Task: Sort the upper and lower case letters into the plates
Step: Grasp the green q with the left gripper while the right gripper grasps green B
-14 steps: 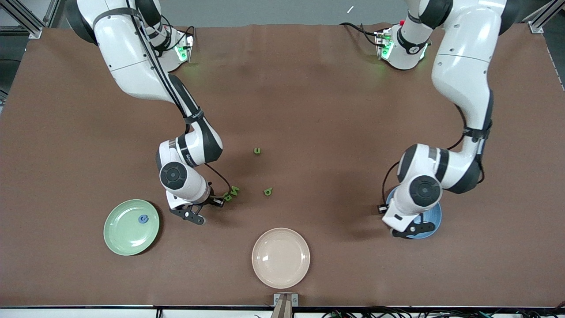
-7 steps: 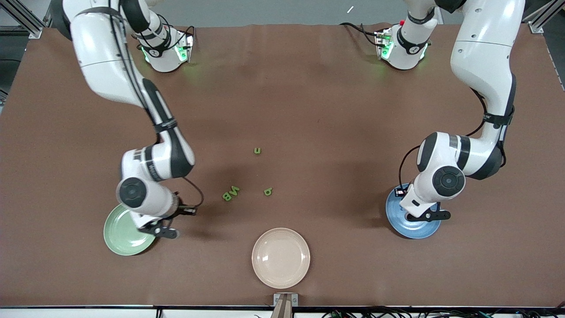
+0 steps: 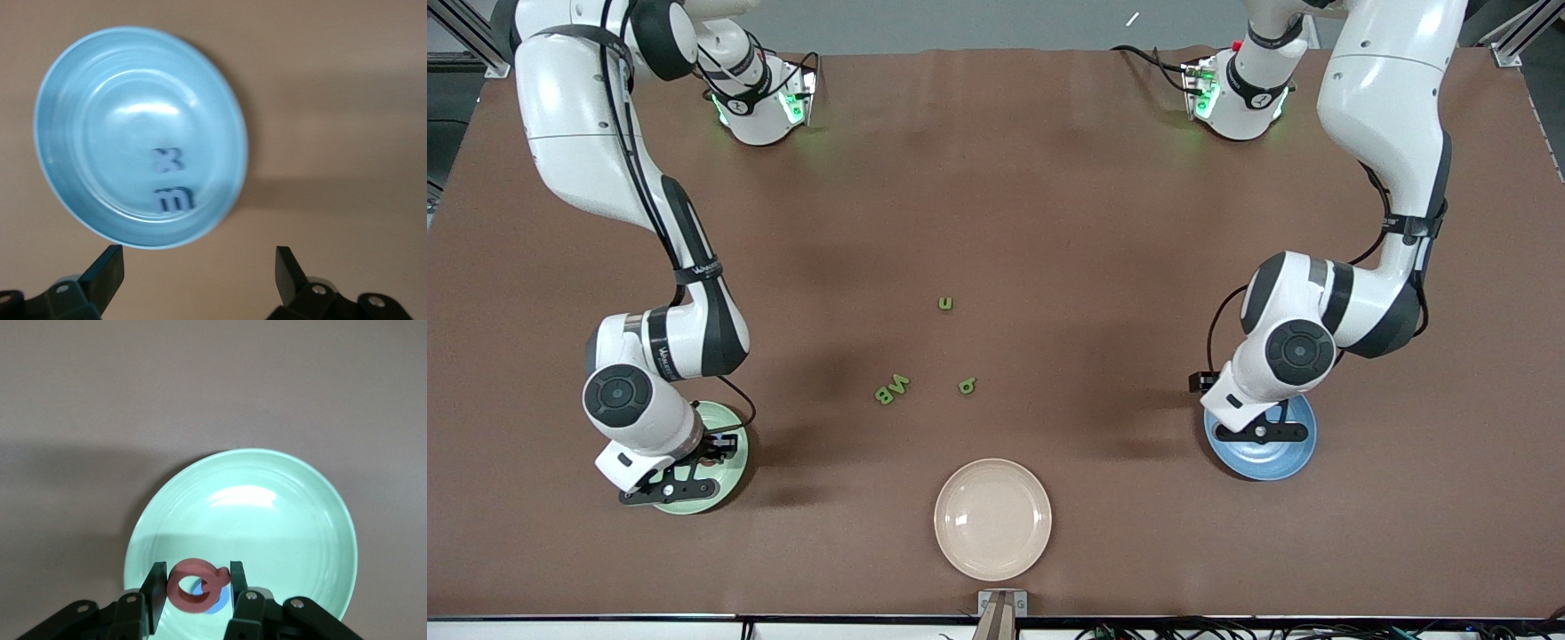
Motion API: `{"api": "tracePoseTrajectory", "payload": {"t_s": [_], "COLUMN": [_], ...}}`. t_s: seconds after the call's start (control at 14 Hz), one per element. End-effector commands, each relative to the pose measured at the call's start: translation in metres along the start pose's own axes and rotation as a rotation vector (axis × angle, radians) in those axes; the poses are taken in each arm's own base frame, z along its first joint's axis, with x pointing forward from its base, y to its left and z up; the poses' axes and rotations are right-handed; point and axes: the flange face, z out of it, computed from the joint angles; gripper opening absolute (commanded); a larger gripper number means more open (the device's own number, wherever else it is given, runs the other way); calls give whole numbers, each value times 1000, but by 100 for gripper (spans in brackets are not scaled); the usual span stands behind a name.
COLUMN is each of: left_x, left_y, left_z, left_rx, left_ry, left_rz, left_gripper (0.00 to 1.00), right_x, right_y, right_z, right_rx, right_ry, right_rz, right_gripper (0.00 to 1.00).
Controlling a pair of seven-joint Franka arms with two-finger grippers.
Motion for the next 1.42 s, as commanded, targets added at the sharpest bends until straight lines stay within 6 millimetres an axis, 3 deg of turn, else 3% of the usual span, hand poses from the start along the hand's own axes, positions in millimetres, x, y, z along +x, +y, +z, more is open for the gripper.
{"api": "tracePoseTrajectory", "payload": {"t_s": [0.0,0.21,0.28,0.43,0.57,0.71,0.78,0.93,1.21,1.35], "left_x": [-15,-27,-31,-34,-49,-58,-63,-64,-69,-69], "left_y": [70,177,204,239,284,310,321,331,349,361], "left_z": [-1,-6,-2,10,29,41,42,49,69,69], "left_rx": [-15,-45,-71,-141,-195,-255,-271,-298,-346,-350], "left_ry": [-3,75,115,212,298,380,413,462,526,557], "left_rz": [12,13,44,103,190,264,307,363,402,447], "left_gripper": [100,96,94,90,88,85,82,73,71,64], "right_x": [-4,-5,-7,-15,-19,-25,-27,-34,-47,-54], "right_y": [-3,-18,-28,-53,-90,-128,-137,-161,-213,-229], "right_z": [6,2,2,-1,-11,-18,-20,-21,-27,-23], "right_rx": [-2,9,21,74,115,168,205,249,290,283], "right_ry": [0,-11,-21,-89,-121,-162,-187,-237,-288,-285], "right_rz": [-24,-26,-32,56,145,276,345,412,514,580], "right_gripper": [71,73,73,73,73,73,73,73,73,73]}}
